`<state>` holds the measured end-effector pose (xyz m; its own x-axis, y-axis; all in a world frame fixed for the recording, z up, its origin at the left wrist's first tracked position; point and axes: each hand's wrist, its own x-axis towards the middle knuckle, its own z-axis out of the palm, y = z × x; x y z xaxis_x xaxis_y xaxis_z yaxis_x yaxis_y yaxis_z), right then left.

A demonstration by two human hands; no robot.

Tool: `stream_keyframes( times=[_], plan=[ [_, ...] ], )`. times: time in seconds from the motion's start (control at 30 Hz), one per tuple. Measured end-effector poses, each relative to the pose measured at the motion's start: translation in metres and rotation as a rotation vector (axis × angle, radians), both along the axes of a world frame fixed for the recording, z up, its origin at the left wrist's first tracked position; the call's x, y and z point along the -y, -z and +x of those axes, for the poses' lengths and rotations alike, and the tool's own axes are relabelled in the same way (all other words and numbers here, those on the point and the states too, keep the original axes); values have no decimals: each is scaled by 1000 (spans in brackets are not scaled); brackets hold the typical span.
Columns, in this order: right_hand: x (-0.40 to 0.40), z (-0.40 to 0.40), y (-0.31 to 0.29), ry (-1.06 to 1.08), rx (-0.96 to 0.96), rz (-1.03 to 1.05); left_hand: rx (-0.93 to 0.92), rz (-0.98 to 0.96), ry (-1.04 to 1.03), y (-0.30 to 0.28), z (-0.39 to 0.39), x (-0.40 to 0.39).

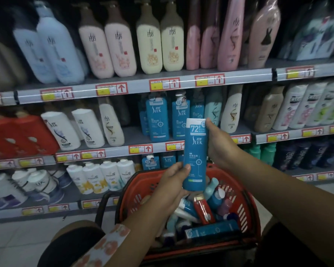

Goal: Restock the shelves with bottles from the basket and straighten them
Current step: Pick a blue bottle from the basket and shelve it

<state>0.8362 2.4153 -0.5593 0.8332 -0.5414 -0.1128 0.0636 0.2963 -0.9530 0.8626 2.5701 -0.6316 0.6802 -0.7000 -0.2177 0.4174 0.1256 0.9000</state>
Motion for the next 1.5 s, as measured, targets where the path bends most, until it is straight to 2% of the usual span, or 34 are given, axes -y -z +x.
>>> stream_keyframes(
  times=[0.4,0.73,1.1,1.33,1.5],
  plan=[
    [17,4,-37,7,15,-60,17,-67,-29,-24,12,29],
    [-36,31,-100,-85,116,-133,125,-118,-140,-74,37,-14],
    [-77,53,-239,-116,330,-209,275,-226,-170,-214,65,-50],
    [-50,33,-326,-110,483,-303,345,-283,-139,-301,61,-20],
    [-18,28,-368,-2,519,-352,437,-295,-111,-348,54,25]
  ],
)
